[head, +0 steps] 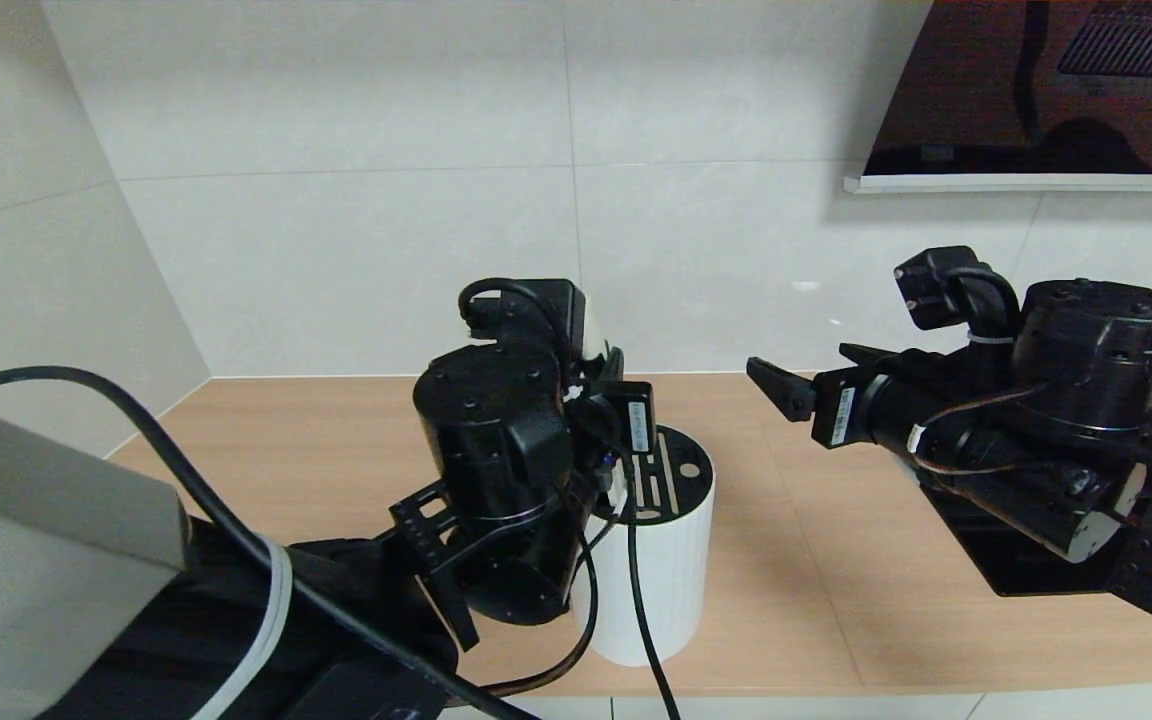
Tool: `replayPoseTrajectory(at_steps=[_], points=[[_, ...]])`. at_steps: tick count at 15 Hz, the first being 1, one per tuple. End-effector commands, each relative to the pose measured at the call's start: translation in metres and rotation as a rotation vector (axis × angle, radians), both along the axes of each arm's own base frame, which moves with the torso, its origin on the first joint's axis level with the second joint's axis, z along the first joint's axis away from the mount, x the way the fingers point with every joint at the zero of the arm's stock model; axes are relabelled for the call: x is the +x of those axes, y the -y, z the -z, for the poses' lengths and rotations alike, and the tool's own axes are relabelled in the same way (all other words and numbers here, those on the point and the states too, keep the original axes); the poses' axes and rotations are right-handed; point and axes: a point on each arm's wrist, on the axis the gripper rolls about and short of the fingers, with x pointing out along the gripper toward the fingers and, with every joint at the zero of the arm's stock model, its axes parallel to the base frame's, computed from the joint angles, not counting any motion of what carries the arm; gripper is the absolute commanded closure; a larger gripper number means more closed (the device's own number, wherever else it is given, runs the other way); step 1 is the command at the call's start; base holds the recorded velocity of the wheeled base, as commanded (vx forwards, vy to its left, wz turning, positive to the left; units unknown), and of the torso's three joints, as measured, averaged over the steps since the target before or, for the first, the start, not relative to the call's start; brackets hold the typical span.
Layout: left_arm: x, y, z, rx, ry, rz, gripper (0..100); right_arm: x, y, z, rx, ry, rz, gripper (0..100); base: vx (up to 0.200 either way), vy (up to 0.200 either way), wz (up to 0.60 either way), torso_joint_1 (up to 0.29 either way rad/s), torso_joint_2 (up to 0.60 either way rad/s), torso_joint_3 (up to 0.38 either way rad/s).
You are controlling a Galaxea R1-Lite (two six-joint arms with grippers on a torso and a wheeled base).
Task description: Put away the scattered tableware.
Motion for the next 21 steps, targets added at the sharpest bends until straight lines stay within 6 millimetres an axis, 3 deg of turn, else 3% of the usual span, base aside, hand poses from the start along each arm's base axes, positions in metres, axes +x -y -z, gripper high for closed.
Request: replayPoseTrajectory(at_steps=[1, 15, 21], points=[[0.002, 0.005, 0.01, 0.018, -0.016, 0.005, 100, 0.0, 0.0, 0.0, 0.0, -0.001, -0.001, 0, 0.0, 0.0, 0.0, 0.0, 0.0, 0.0], [0.009, 0.013, 0.052, 0.104, -0.091, 0.006, 100, 0.002, -0.002, 0.004, -0.01, -0.01, -0.002, 0, 0.0, 0.0, 0.0, 0.0, 0.0, 0.0], [0.009, 0.013, 0.056, 0.112, -0.098, 0.006, 100, 0.002, -0.002, 0.004, -0.01, -0.01, -0.002, 0, 0.0, 0.0, 0.0, 0.0, 0.0, 0.0]])
